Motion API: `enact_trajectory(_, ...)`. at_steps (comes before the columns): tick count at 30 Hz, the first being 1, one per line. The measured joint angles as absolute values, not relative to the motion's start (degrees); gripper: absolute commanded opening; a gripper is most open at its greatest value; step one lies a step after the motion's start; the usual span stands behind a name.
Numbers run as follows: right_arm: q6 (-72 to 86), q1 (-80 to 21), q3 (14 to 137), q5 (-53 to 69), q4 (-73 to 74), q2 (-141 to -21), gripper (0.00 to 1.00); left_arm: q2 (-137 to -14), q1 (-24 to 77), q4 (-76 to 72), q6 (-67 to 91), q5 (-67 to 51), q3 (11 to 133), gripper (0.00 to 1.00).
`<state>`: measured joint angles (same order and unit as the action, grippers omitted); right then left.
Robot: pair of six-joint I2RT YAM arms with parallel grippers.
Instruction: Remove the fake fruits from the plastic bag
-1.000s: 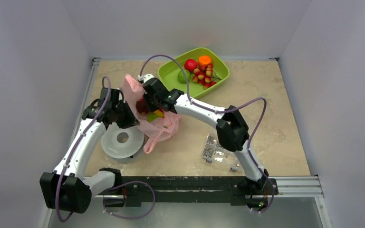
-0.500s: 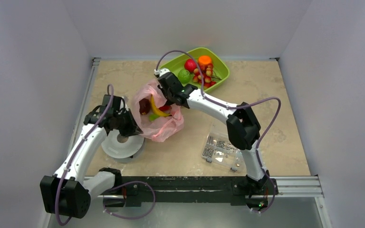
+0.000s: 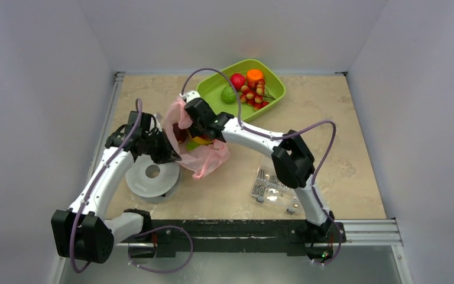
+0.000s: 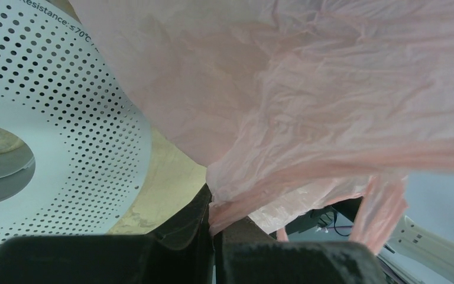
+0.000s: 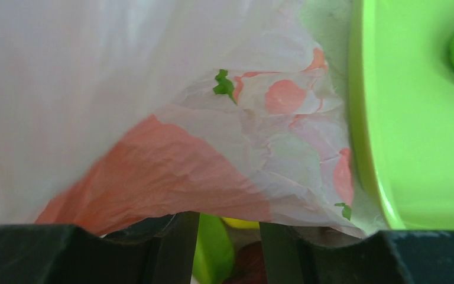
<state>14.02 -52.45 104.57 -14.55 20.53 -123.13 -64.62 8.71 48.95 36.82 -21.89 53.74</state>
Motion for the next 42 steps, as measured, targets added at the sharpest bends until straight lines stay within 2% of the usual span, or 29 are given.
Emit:
enact_trajectory(9,10.20,-51.70,107.70,-21.47,20.16,-127.76,0.58,-65.28,8.71,48.95,36.80,-22.61,54.33,0.00)
enact_trajectory(16,7.49,-51.68,109.01,-21.74,19.00,-129.43,0.68,-65.60,8.75,48.97,36.80,-22.74,54.54,0.00)
enact_trajectory(25,6.22,-51.31,111.94,-22.20,17.12,-133.93,0.71,-65.67,9.34,49.08,36.80,-23.22,54.54,0.00)
enact_trajectory(27,6.00,-51.27,112.01,-22.81,16.75,-134.82,0.69,-65.67,9.47,49.12,36.77,-23.24,54.54,0.00)
enact_trajectory(29,5.82,-51.27,112.49,-23.20,16.12,-135.37,0.62,-65.67,9.52,49.17,36.77,-23.27,54.54,0.00)
enact_trajectory(33,5.41,-51.27,113.25,-23.35,16.40,-135.63,0.39,-65.67,9.52,49.28,36.75,-23.29,54.54,0.00)
enact_trajectory(35,5.39,-51.27,113.54,-23.27,16.88,-135.70,0.30,-65.67,9.52,49.36,36.75,-23.29,54.54,0.00)
enact_trajectory(42,6.42,-51.20,113.60,-20.25,19.79,-134.45,0.19,-65.71,9.52,49.32,36.77,-23.27,54.54,0.00)
